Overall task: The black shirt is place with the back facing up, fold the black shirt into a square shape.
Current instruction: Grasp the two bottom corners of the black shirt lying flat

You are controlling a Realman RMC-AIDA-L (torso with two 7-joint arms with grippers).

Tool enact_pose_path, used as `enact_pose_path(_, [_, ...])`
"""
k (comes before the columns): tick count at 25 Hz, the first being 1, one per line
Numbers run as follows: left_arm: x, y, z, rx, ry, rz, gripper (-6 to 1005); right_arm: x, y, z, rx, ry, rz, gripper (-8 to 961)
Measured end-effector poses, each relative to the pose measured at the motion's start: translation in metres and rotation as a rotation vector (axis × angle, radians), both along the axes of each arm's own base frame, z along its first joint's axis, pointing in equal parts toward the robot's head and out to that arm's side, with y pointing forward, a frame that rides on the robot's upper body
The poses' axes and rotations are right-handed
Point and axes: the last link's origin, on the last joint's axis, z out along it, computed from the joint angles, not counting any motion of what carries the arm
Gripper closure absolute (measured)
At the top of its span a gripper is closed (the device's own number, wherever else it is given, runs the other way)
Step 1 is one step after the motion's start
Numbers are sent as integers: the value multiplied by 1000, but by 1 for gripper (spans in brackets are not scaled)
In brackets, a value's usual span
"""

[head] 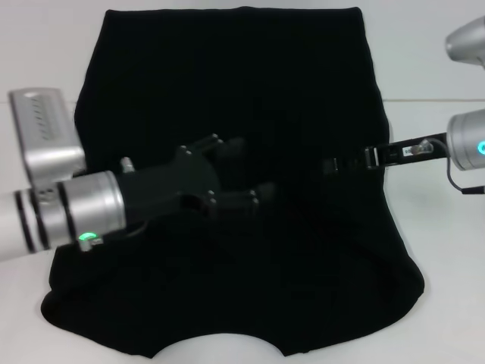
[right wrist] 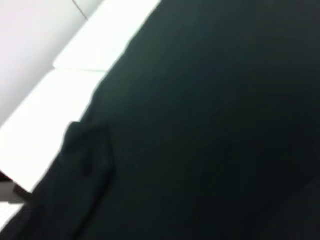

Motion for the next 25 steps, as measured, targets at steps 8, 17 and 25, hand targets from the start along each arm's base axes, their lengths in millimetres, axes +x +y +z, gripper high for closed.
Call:
enact_pose_path(8, [-31, -17, 52, -96, -139, 238, 108, 11, -25, -1, 17, 139, 129, 318])
enact_pose_path(17, [-89, -61, 92, -63, -21, 411, 115, 1, -38, -19, 32, 191, 278, 324])
enact_pose_path(25, [-129, -85, 102, -12, 238, 479, 121, -11, -33, -24, 29, 202, 294, 329])
